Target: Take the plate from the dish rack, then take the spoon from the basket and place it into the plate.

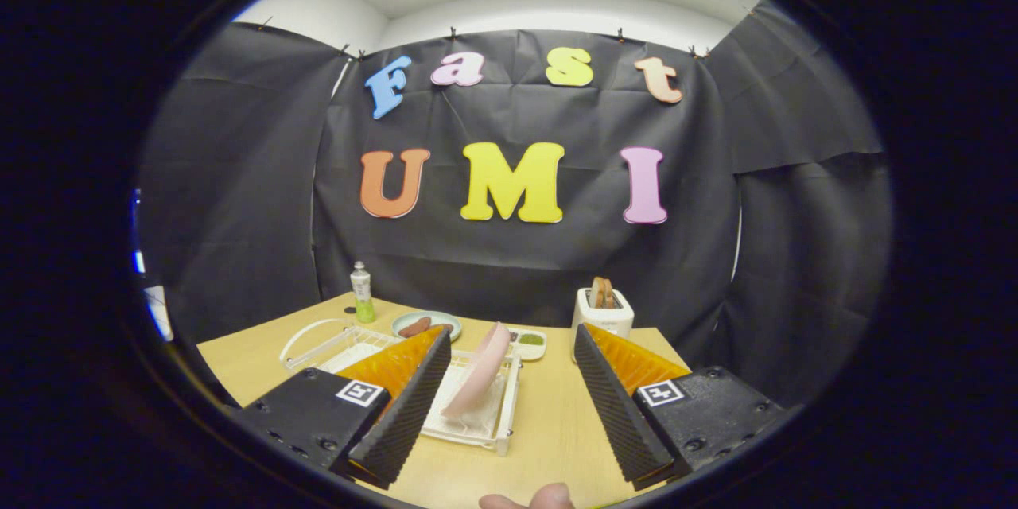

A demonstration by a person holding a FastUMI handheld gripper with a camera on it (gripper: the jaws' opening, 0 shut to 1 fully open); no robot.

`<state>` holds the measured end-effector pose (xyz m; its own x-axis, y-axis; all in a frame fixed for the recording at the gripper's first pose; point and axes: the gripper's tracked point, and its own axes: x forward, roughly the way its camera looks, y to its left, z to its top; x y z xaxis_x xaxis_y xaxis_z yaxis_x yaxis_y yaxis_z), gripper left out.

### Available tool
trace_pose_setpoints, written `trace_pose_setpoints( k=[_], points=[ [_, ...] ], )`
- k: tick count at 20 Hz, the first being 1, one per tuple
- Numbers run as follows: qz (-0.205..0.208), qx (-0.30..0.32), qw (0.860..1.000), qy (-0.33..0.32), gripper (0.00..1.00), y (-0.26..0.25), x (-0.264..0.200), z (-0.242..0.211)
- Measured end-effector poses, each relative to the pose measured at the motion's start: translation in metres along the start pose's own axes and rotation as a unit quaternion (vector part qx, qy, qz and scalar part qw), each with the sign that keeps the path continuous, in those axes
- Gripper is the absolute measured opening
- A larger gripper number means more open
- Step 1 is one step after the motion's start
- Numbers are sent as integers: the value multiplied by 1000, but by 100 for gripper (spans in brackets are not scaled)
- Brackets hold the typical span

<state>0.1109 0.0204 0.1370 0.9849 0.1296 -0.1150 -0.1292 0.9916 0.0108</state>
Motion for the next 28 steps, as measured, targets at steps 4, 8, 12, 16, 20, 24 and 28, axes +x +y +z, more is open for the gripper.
trace_pose_setpoints(
  k=[4, 8, 12, 16, 20, 24, 28],
  points=[
    [14, -3, 999, 47, 100, 11, 41, 22],
    [13, 1, 993, 116, 100, 17, 86, 19],
    [2, 1, 984, 177, 100, 21, 122, 4],
    [0, 25, 972, 235, 100, 24, 149, -25],
    [-12, 52, 956, 289, 100, 23, 175, -54],
    [-17, 74, 938, 338, 98, 29, 185, -78],
    [-28, 89, 928, 360, 85, 35, 188, -91]
  ],
)
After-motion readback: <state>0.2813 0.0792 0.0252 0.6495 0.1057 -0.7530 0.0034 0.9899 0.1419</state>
